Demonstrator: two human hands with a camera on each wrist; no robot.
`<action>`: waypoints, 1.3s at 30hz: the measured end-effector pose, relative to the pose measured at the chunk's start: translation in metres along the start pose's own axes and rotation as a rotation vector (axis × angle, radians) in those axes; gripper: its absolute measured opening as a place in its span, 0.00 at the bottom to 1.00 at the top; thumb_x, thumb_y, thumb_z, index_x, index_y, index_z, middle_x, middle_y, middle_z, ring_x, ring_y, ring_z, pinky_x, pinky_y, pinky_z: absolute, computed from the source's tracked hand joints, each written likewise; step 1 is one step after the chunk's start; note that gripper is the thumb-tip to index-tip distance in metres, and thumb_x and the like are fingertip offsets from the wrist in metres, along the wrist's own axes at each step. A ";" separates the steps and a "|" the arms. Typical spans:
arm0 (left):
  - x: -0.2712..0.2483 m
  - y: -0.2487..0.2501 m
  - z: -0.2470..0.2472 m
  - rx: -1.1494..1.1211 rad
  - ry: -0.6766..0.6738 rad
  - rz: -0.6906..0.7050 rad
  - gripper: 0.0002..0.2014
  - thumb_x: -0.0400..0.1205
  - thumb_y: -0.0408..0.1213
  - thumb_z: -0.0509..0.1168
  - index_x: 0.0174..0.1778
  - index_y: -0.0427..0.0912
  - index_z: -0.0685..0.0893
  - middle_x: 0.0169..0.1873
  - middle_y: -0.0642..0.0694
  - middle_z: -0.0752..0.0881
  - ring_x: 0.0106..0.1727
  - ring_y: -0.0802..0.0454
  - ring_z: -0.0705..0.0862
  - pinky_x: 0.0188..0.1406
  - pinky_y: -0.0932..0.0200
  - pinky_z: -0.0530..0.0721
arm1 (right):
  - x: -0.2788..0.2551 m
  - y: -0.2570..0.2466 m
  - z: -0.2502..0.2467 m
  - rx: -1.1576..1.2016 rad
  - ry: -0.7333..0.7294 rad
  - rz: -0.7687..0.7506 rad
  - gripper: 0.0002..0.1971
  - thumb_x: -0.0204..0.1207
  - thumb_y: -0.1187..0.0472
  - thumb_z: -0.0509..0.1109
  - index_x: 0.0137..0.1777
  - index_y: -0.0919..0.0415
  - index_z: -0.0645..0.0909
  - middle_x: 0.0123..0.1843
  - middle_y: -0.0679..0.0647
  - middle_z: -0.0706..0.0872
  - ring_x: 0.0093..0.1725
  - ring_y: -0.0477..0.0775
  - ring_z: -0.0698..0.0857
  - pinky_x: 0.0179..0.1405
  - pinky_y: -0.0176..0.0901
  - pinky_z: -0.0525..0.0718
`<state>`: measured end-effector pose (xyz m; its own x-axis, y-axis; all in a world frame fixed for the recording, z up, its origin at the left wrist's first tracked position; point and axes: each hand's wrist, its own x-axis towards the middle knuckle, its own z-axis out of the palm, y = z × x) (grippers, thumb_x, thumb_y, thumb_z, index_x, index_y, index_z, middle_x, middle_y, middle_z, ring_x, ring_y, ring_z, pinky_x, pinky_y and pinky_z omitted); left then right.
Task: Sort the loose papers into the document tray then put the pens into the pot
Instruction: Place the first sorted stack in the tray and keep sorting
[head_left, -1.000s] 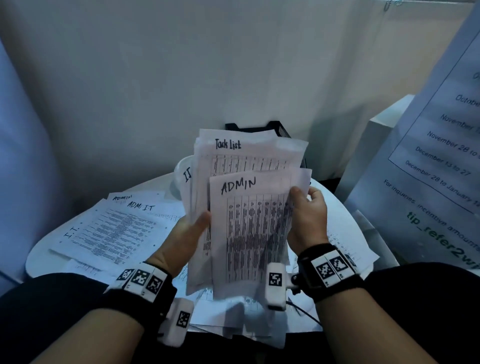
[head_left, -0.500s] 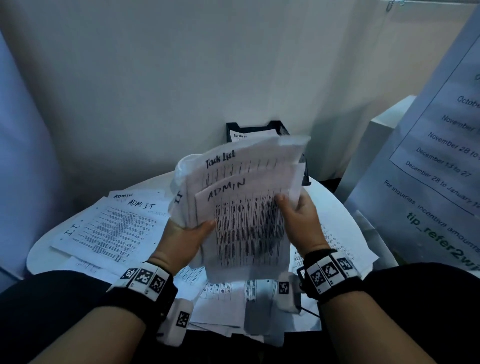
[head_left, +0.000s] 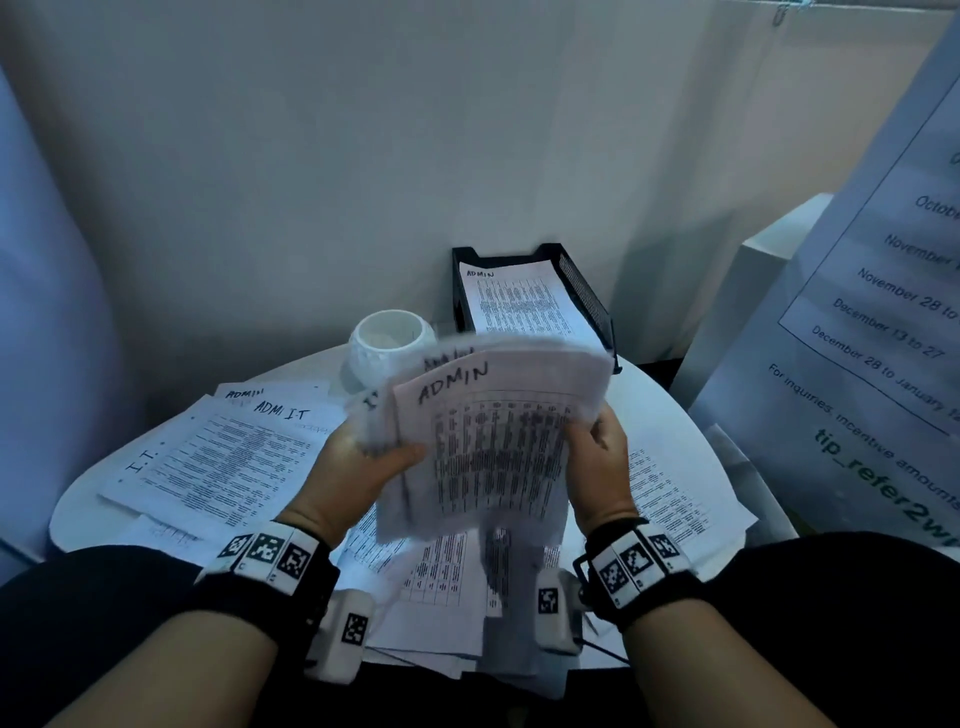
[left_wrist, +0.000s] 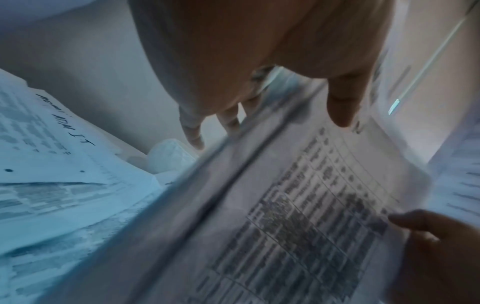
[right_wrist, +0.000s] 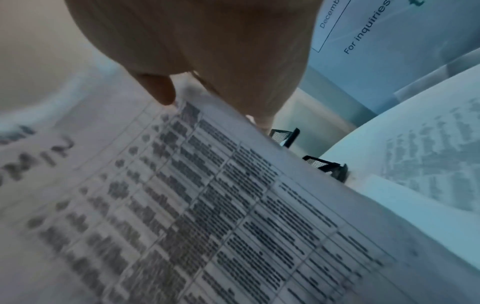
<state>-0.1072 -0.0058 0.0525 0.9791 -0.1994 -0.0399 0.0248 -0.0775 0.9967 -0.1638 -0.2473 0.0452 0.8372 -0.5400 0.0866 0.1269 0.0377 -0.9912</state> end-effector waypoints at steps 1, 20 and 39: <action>0.003 -0.002 -0.003 0.009 -0.015 -0.019 0.16 0.72 0.30 0.81 0.54 0.40 0.88 0.46 0.44 0.95 0.51 0.45 0.93 0.48 0.53 0.91 | -0.002 0.004 0.001 -0.009 -0.015 0.052 0.09 0.87 0.58 0.63 0.58 0.60 0.82 0.55 0.65 0.89 0.52 0.61 0.87 0.49 0.55 0.89; -0.003 -0.017 0.005 0.262 -0.033 -0.177 0.13 0.74 0.16 0.62 0.44 0.32 0.89 0.43 0.34 0.93 0.48 0.39 0.90 0.52 0.40 0.89 | -0.014 0.026 0.023 0.115 0.035 0.245 0.09 0.85 0.67 0.57 0.46 0.63 0.77 0.41 0.57 0.80 0.42 0.55 0.73 0.41 0.49 0.72; 0.006 -0.017 -0.002 0.398 -0.084 -0.061 0.12 0.85 0.35 0.67 0.37 0.36 0.84 0.30 0.38 0.88 0.32 0.47 0.86 0.36 0.54 0.82 | -0.007 0.067 0.005 -0.049 0.034 0.447 0.17 0.82 0.61 0.73 0.67 0.59 0.73 0.62 0.59 0.85 0.58 0.56 0.87 0.48 0.44 0.85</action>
<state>-0.1014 -0.0038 0.0350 0.9579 -0.2605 -0.1205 -0.0135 -0.4605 0.8876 -0.1584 -0.2369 -0.0212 0.7862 -0.5067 -0.3538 -0.2692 0.2345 -0.9341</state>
